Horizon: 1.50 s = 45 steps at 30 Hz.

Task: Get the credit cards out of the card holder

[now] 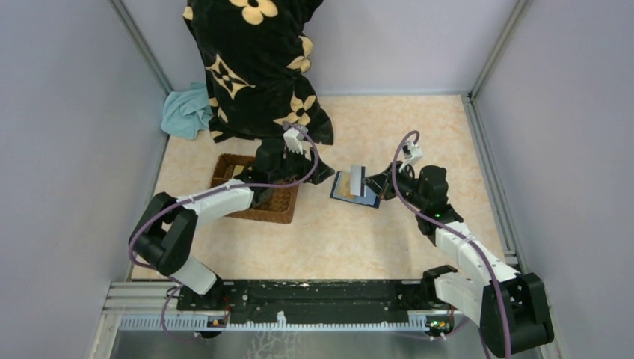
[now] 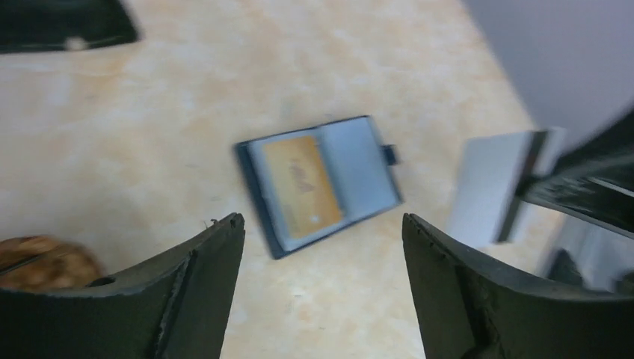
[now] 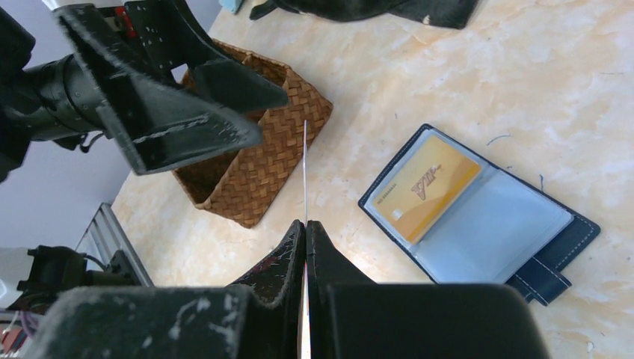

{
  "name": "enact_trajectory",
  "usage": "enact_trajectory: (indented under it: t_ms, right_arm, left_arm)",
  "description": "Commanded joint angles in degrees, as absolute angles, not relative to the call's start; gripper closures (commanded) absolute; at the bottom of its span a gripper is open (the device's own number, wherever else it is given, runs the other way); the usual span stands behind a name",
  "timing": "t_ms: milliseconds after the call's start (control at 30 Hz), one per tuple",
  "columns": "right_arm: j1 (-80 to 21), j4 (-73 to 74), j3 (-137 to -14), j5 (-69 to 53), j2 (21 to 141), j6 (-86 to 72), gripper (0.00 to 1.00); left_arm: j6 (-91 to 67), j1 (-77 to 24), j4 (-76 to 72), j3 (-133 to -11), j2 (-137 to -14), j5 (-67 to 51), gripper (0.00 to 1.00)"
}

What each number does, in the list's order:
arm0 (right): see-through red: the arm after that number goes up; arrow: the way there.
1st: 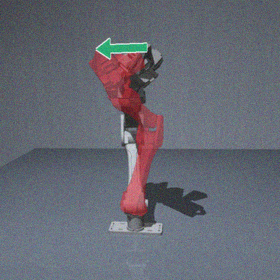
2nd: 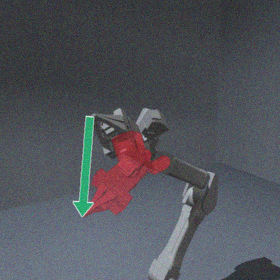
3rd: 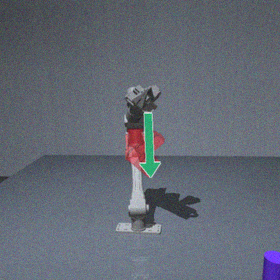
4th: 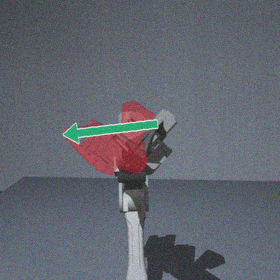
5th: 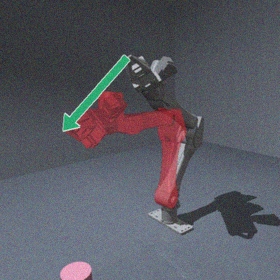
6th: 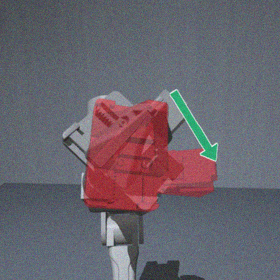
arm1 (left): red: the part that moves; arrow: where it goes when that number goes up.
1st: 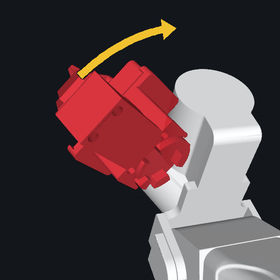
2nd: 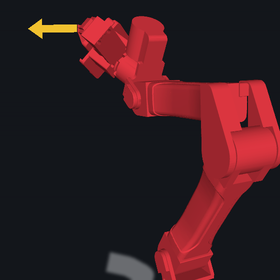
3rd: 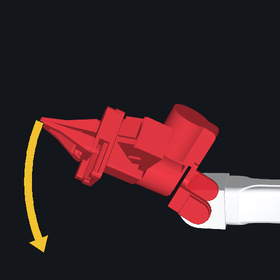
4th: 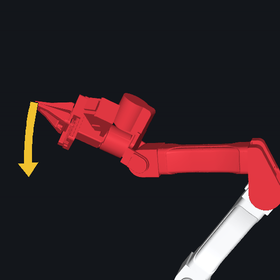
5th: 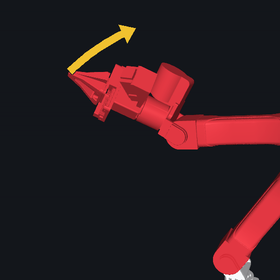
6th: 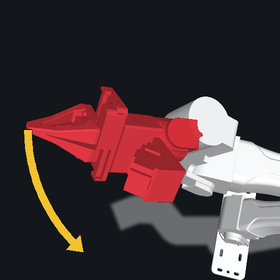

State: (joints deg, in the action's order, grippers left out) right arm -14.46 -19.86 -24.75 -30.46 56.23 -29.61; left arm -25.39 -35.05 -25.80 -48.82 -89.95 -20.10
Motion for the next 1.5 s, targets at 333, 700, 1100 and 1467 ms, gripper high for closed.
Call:
enact_trajectory:
  t_ms: [333,700,1100,1467]
  right_arm:
    - [-14.1,-19.82,-26.49,-26.65,56.86,-27.72,1.0]
    - [-14.19,-21.06,-26.0,-27.41,58.85,-27.84,1.0]
    - [-14.17,-24.53,-26.02,-29.47,62.8,-28.81,1.0]
    - [-14.15,-23.09,-26.04,-28.73,62.92,-27.95,1.0]
  left_arm:
    - [-20.62,-35.9,11.17,-63.2,-93.65,16.4,0.16]
    - [-22.95,-35.94,14.37,-61.64,-87.68,21.37,0.21]
    - [-25.51,-33.23,22.01,-61.73,-87.58,31.05,0.04]
    - [-18.0,-31.13,12.75,-57.99,-92.91,26.1,0.25]
